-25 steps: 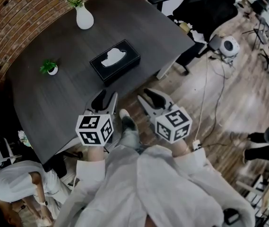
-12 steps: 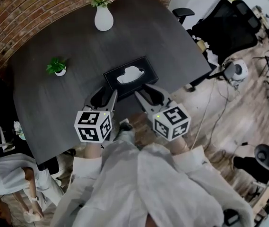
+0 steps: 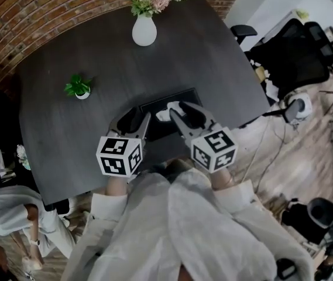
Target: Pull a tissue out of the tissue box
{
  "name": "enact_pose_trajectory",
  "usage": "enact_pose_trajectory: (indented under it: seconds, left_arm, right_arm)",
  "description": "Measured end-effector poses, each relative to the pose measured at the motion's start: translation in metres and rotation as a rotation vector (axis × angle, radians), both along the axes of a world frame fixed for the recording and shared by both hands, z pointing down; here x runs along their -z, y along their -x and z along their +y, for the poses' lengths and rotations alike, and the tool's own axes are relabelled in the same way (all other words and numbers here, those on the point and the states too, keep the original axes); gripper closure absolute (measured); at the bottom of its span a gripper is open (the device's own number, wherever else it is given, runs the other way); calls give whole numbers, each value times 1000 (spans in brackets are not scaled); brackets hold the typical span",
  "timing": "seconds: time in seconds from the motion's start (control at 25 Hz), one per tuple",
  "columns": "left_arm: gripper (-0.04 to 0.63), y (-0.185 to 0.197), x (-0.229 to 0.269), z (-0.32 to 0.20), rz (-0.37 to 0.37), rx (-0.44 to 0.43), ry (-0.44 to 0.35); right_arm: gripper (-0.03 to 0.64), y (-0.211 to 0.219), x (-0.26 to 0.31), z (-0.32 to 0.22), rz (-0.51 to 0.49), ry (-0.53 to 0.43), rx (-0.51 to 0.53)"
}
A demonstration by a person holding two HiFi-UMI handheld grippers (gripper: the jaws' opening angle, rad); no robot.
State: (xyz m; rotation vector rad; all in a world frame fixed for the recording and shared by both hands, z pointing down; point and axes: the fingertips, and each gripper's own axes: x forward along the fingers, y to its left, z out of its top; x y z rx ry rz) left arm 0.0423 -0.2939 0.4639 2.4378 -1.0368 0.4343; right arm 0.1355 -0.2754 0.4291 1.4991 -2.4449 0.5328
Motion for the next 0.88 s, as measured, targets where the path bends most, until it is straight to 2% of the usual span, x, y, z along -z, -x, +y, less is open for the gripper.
enact_pose_trajectory:
  seconds: [0.52, 0.88]
  left_arm:
    - [446, 20, -6, -1, 0, 102, 8]
    - [446, 17, -14, 8, -20, 166, 46]
  right_arm:
    - [495, 9, -6, -22, 31, 5, 85]
    - [495, -8, -4, -17, 63, 22, 135]
